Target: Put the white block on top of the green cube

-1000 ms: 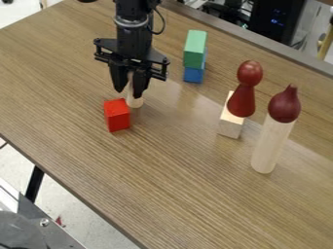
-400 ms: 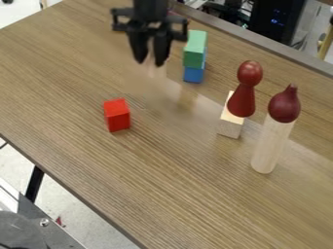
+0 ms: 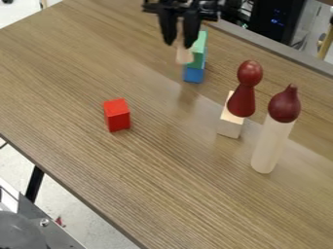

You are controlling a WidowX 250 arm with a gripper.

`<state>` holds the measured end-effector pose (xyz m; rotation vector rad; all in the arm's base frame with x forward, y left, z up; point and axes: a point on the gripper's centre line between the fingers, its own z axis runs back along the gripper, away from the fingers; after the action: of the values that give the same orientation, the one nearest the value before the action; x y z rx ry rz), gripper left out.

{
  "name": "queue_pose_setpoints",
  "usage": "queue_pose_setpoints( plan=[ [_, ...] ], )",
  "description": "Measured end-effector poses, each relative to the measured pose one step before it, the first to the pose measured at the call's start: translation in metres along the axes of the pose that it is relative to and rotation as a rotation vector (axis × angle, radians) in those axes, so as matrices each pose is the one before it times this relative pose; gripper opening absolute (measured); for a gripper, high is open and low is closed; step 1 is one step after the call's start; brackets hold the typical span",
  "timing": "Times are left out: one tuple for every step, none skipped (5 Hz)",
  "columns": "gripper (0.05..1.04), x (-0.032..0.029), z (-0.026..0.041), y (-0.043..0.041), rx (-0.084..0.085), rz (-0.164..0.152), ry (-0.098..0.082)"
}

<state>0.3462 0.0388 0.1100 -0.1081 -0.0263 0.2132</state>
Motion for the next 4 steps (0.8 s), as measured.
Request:
queue_pose_setpoints(
  plan=[
    [0.354, 0.00421, 0.0037, -0.00649, -0.0024, -0.0115, 0.0081],
    [0.354, 0.00477, 0.00548, -0.00152, -0.0012, 0.0063, -0.0104],
    [0.354, 0.00605, 0.00206, -0.00018, 0.002, 0.0097, -0.0123],
    [0.354, 0.00757, 0.00011, 0.00013, 0.0033, 0.0068, -0.0155]
  ],
)
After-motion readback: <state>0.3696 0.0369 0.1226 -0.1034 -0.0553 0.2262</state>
